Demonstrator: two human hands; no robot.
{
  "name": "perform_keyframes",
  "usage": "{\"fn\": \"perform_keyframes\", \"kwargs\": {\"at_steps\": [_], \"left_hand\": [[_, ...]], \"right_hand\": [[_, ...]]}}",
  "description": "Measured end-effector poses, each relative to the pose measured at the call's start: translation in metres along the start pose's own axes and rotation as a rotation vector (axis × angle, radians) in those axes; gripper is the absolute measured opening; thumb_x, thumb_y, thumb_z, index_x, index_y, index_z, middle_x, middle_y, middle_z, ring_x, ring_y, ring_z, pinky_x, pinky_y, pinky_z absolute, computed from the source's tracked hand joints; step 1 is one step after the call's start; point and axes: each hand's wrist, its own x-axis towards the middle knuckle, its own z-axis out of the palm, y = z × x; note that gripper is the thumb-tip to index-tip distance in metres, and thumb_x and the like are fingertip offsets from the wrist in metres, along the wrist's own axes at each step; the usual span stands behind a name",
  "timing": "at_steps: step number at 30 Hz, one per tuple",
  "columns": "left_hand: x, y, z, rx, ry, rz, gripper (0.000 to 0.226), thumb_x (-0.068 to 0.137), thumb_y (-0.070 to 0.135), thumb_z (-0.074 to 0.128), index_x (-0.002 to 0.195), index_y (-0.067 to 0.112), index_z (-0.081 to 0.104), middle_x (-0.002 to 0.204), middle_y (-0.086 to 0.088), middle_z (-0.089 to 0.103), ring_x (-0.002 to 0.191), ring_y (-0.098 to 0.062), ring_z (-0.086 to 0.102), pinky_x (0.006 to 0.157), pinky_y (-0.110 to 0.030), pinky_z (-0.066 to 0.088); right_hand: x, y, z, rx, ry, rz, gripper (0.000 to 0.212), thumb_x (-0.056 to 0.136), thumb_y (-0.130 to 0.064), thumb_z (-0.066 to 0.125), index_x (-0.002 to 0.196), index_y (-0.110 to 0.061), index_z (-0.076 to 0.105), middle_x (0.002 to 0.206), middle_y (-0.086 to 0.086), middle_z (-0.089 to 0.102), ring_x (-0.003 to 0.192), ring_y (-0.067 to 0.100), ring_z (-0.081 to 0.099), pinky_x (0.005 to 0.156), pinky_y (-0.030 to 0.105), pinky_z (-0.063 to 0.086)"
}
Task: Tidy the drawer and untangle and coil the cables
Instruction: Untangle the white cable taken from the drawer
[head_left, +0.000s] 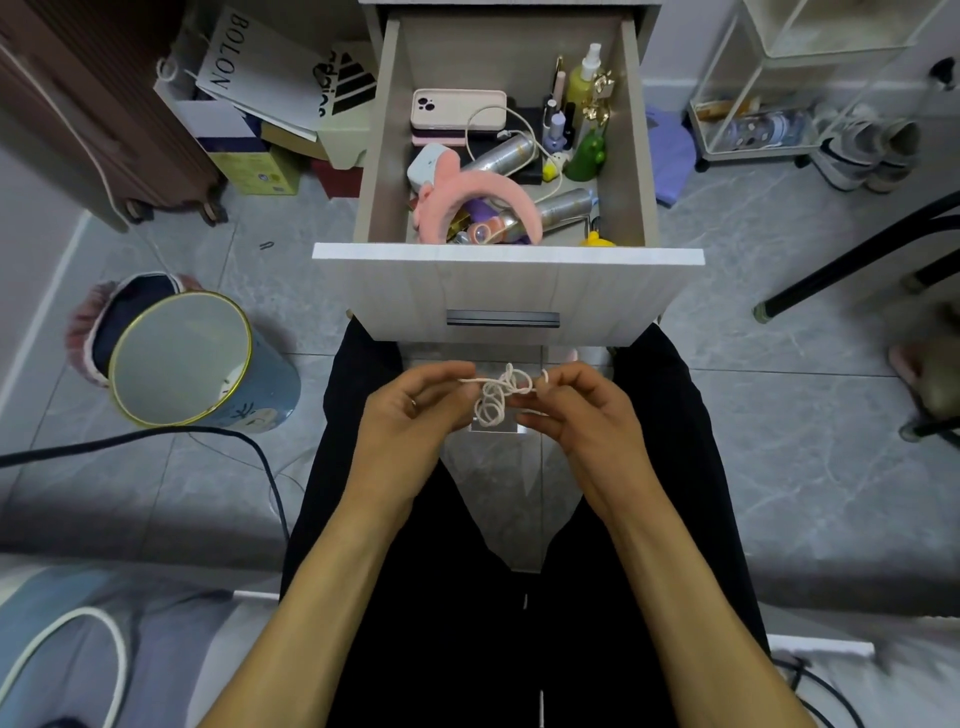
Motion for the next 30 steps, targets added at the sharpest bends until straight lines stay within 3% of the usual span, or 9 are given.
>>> {"fn": "perform_keyframes", "kwargs": {"at_steps": [4,8,14,18,22,26,30], "left_hand": [[-0.005,0.006,0.004,0.172,0.019,0.202,0.018,0.086,0.005,0.070,0.096,0.020,0.074,0.091,0.007,0.076,0.088,-0.009,0.072,0.080,-0.020,0.055],[-0.011,0.009,0.005,0.394,0.021,0.391,0.017,0.083,0.015,0.075,0.098,0.022,0.075,0.092,0.014,0.074,0.090,-0.003,0.069,0.082,-0.016,0.053],[-0.002,0.010,0.000,0.669,0.121,0.616,0.007,0.084,0.013,0.073,0.090,0.015,0.077,0.085,0.017,0.067,0.084,0.006,0.063,0.078,-0.006,0.046],[0.005,0.012,0.003,0.747,0.066,0.617,0.006,0.087,0.017,0.070,0.091,0.016,0.075,0.084,0.019,0.063,0.081,0.008,0.059,0.076,-0.005,0.043],[0.008,0.009,0.005,0.711,0.027,0.513,0.004,0.088,0.021,0.070,0.092,0.022,0.071,0.085,0.021,0.063,0.086,0.001,0.061,0.078,-0.012,0.048],[0.001,0.003,0.010,0.446,-0.054,0.244,0.027,0.078,0.021,0.081,0.102,0.023,0.067,0.095,0.009,0.071,0.091,-0.005,0.069,0.083,-0.021,0.055],[0.000,0.000,0.013,0.223,0.000,0.036,0.027,0.076,0.007,0.080,0.097,0.018,0.068,0.090,0.000,0.075,0.085,-0.011,0.072,0.079,-0.028,0.058]], "right_hand": [[-0.002,-0.003,0.002,-0.008,0.012,-0.048,0.008,0.093,0.004,0.052,0.089,0.000,0.058,0.095,0.019,0.072,0.087,0.033,0.071,0.078,0.038,0.058],[-0.003,-0.003,0.002,-0.030,0.031,-0.064,0.009,0.092,0.004,0.054,0.086,0.001,0.061,0.096,0.018,0.072,0.088,0.032,0.070,0.078,0.038,0.058],[-0.004,-0.004,0.006,-0.013,0.041,-0.020,0.004,0.089,0.004,0.061,0.085,0.002,0.063,0.092,0.023,0.071,0.088,0.038,0.069,0.080,0.039,0.059],[-0.007,-0.005,0.009,0.014,0.038,0.041,0.009,0.088,0.002,0.064,0.094,0.009,0.063,0.091,0.023,0.071,0.083,0.030,0.071,0.070,0.028,0.058],[-0.006,-0.006,0.009,0.073,0.076,0.117,0.006,0.087,0.000,0.064,0.091,0.005,0.065,0.088,0.019,0.073,0.083,0.026,0.072,0.073,0.028,0.057],[-0.005,-0.008,0.007,0.196,0.096,0.184,0.006,0.089,0.001,0.062,0.092,0.005,0.064,0.086,0.017,0.073,0.081,0.024,0.072,0.072,0.026,0.057],[-0.004,-0.006,0.004,0.116,0.021,0.207,0.009,0.087,-0.004,0.066,0.094,0.002,0.066,0.091,0.019,0.073,0.083,0.027,0.072,0.073,0.028,0.058]]}}
